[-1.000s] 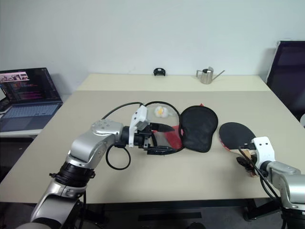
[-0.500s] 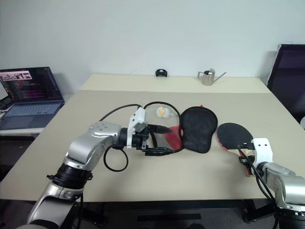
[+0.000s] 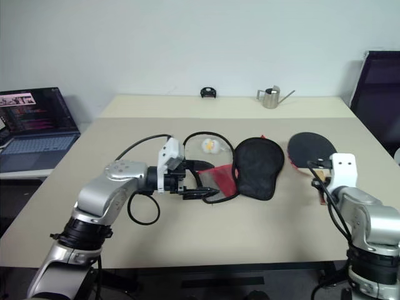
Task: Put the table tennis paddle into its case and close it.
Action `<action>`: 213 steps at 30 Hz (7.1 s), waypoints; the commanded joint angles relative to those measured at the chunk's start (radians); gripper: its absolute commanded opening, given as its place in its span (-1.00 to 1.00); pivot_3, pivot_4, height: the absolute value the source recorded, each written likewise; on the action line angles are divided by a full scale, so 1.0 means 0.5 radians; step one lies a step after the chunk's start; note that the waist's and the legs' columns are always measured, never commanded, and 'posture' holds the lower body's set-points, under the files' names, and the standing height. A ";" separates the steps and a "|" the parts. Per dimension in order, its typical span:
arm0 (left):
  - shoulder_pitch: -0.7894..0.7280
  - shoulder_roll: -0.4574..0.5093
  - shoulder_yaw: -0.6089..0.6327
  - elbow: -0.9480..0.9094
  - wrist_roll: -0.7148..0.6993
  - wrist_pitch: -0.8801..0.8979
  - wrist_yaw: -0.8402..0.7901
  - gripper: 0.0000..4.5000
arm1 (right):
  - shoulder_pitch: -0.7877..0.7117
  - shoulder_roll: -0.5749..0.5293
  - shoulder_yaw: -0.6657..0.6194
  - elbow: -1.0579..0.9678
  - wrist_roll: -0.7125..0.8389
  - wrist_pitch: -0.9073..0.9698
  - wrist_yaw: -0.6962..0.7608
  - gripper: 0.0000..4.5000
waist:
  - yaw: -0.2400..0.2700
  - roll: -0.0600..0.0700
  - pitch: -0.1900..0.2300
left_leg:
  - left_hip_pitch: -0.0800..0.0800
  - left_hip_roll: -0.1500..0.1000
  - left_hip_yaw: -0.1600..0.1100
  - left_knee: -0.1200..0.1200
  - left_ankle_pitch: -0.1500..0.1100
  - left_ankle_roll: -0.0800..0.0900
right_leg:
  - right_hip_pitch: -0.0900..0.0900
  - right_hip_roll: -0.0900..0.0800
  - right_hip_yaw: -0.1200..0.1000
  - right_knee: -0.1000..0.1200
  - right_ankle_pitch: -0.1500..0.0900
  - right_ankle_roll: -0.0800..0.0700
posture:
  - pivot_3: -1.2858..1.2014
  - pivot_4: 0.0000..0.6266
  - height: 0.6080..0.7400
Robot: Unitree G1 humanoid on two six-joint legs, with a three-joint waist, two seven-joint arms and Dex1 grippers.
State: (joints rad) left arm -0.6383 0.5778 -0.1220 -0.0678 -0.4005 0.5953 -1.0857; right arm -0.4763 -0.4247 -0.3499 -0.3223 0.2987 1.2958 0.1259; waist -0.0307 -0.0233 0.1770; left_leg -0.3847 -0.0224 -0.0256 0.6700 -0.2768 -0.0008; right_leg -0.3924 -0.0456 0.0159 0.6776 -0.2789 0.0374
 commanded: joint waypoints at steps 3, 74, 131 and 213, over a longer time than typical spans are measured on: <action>0.033 0.066 0.182 -0.063 -0.053 0.020 0.103 1.00 | -0.263 0.216 0.045 -0.056 -0.007 0.059 -0.133 -0.53 | 0.001 0.000 0.000 | -0.010 -0.001 0.001 0.000 0.000 0.000 | -0.011 -0.001 0.001 0.002 0.000 0.000 | 0.03 -0.52 1.00; 0.018 0.040 0.248 0.401 0.202 -0.195 0.545 1.00 | -0.350 -0.407 0.198 -0.248 0.489 0.044 0.727 0.99 | -0.001 0.000 0.001 | -0.031 -0.003 0.001 0.002 0.001 -0.001 | -0.033 -0.003 -0.001 0.004 0.001 -0.001 | 0.03 -0.52 1.00; -1.350 -1.209 0.141 2.660 0.794 -1.281 1.040 1.00 | -0.223 -0.694 -0.194 -0.365 1.256 0.035 0.580 0.99 | 0.055 -0.007 0.005 | -0.038 -0.004 0.001 0.014 -0.001 0.002 | -0.033 -0.006 -0.004 0.006 0.001 0.000 | 0.03 -0.52 1.00; -0.132 -0.108 0.195 0.563 0.243 -0.317 0.098 1.00 | -0.488 0.088 0.631 1.310 0.037 -0.691 0.811 -0.99 | -0.035 -0.006 0.003 | -0.027 0.000 0.003 0.015 0.000 0.000 | -0.028 -0.002 0.001 0.010 0.003 -0.001 | 0.03 -0.52 1.00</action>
State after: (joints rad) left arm -0.7150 0.4955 -0.0327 0.2729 -0.2675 0.4322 -1.0113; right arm -0.7345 -0.3983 -0.0555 0.3698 0.2950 0.9066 0.5123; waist -0.0483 -0.0265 0.1782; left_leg -0.3982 -0.0222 -0.0241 0.6773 -0.2769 -0.0006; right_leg -0.4064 -0.0465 0.0164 0.6825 -0.2775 0.0368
